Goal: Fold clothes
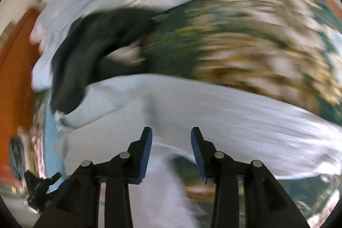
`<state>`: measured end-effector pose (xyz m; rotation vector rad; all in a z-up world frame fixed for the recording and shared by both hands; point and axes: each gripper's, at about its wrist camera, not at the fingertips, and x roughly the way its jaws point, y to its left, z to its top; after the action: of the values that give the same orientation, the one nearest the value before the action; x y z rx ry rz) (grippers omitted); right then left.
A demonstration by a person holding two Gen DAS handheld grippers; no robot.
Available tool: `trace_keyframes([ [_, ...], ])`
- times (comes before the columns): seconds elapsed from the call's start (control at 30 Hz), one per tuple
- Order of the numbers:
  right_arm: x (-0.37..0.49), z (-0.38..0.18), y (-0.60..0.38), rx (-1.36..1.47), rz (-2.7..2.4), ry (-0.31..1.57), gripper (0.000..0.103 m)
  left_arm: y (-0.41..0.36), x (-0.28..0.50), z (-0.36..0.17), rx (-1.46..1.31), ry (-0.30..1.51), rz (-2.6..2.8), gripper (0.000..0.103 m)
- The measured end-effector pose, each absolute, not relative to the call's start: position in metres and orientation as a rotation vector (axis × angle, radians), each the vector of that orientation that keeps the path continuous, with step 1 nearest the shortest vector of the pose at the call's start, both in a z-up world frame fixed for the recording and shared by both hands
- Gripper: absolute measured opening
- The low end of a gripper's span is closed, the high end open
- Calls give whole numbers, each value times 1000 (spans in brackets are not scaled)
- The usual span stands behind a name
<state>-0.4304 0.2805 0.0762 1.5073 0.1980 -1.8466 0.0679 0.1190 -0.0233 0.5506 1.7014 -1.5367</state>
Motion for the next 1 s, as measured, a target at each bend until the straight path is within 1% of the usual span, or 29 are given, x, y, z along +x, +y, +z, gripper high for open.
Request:
trace_keyframes([
  [0.17,-494,82,428,1573,-2235,-25,39,118,65,-21,544,1687,-1555,59],
  [0.23,-510,71,463,1657,-2265,-102,39,117,62,-20,561,1684,-1555,59],
  [0.3,-516,60,479,1698,-2277,-104,39,119,60,-20,584,1669,-1550,59],
  [0.37,-520,49,490,1703,-2294,-80,48,121,63,-19,590,1663,-1542,59],
  [0.5,-525,37,494,1726,-2304,-183,50,123,73,-17,541,1684,-1521,59],
  [0.53,-525,36,491,1723,-2317,-167,52,124,74,-16,526,1690,-1523,59],
  [0.57,-524,37,485,1713,-2320,-144,51,124,75,-15,517,1693,-1527,59],
  [0.6,-523,37,479,1701,-2318,-120,48,125,76,-13,511,1693,-1534,59],
  [0.67,-522,31,461,1706,-2266,-70,6,124,77,-11,502,1694,-1544,59],
  [0.73,-517,36,451,1691,-2262,-40,6,124,80,-10,477,1708,-1549,59],
  [0.83,-501,69,429,1581,-2212,-113,6,123,85,-10,430,1746,-1552,59],
  [1.0,-444,171,348,1243,-2061,-51,6,119,89,-8,371,1784,-1581,59],
])
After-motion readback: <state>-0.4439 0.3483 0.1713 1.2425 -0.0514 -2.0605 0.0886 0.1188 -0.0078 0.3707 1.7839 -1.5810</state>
